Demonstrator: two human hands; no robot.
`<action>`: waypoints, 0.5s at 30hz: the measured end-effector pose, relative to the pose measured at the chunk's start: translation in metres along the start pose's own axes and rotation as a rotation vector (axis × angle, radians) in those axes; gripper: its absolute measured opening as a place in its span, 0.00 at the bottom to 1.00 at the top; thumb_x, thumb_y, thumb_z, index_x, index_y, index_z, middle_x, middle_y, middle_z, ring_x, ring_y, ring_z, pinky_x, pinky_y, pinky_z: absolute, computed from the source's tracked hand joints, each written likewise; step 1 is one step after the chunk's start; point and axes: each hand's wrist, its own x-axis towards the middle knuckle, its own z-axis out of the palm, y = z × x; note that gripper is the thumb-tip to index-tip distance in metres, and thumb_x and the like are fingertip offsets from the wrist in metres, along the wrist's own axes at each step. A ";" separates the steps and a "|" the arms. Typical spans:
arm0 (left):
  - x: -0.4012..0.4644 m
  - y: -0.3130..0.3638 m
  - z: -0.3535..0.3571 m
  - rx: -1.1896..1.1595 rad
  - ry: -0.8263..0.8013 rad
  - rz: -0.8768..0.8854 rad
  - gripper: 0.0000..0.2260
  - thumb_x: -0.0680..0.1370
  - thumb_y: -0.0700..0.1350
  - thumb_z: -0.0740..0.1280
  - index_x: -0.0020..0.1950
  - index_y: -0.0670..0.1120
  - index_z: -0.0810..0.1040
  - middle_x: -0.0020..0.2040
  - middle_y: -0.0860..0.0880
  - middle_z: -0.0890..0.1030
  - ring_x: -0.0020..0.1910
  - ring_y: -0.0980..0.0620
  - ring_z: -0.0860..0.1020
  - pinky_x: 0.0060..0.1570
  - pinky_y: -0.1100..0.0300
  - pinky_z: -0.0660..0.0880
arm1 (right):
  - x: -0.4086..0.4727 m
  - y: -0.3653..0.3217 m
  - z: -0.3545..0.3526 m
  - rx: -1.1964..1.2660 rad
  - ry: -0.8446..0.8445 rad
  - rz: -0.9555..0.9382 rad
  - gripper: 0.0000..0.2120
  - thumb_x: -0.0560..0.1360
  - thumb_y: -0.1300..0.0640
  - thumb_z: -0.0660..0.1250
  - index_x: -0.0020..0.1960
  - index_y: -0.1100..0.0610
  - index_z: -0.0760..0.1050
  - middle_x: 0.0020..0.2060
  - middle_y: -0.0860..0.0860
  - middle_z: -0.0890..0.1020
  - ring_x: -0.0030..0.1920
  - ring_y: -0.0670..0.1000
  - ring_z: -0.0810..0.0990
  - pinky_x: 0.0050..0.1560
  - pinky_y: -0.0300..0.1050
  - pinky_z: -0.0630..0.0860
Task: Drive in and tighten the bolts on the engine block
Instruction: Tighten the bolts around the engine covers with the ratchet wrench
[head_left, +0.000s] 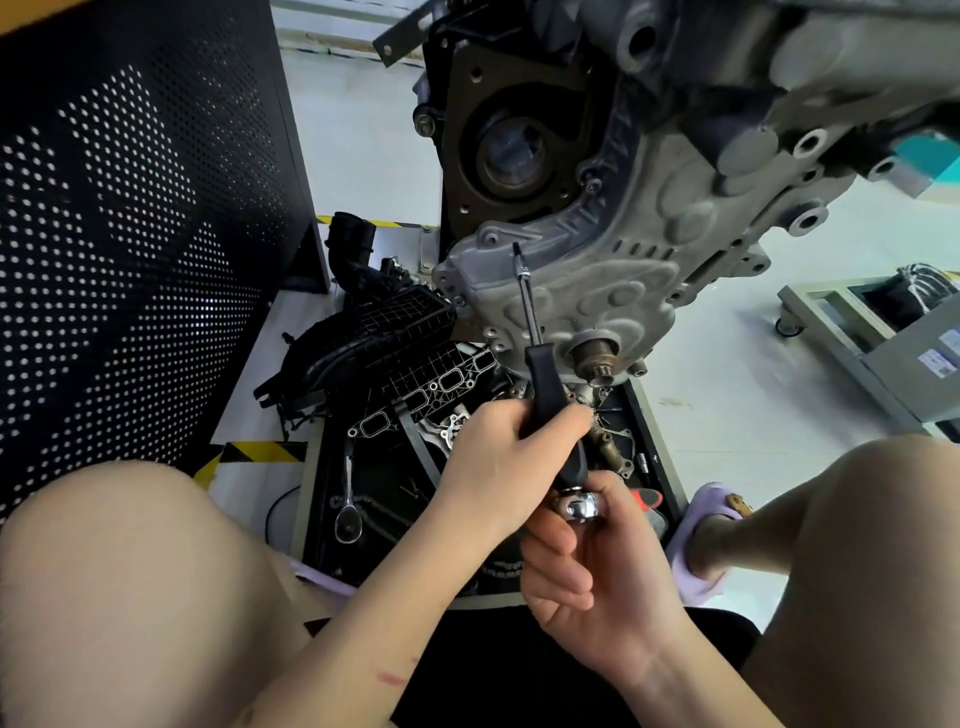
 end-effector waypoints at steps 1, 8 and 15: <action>-0.002 0.001 0.001 -0.010 -0.016 0.016 0.11 0.65 0.57 0.63 0.26 0.53 0.74 0.21 0.57 0.72 0.24 0.61 0.70 0.30 0.65 0.68 | -0.003 -0.001 0.001 -0.022 0.000 -0.005 0.11 0.62 0.58 0.65 0.23 0.61 0.73 0.17 0.51 0.67 0.12 0.45 0.62 0.12 0.30 0.57; -0.004 0.004 0.005 -0.112 -0.073 0.109 0.11 0.67 0.53 0.62 0.25 0.59 0.77 0.22 0.59 0.74 0.24 0.66 0.72 0.25 0.74 0.65 | -0.008 -0.007 -0.001 -0.123 0.051 -0.046 0.22 0.68 0.51 0.54 0.20 0.60 0.71 0.16 0.52 0.66 0.11 0.46 0.60 0.14 0.29 0.55; -0.002 0.006 0.009 -0.192 -0.110 0.041 0.11 0.65 0.54 0.61 0.26 0.51 0.74 0.23 0.57 0.74 0.25 0.62 0.72 0.27 0.73 0.66 | -0.012 -0.008 0.000 -0.268 0.173 -0.180 0.21 0.64 0.44 0.58 0.25 0.59 0.76 0.19 0.56 0.69 0.12 0.50 0.64 0.15 0.30 0.56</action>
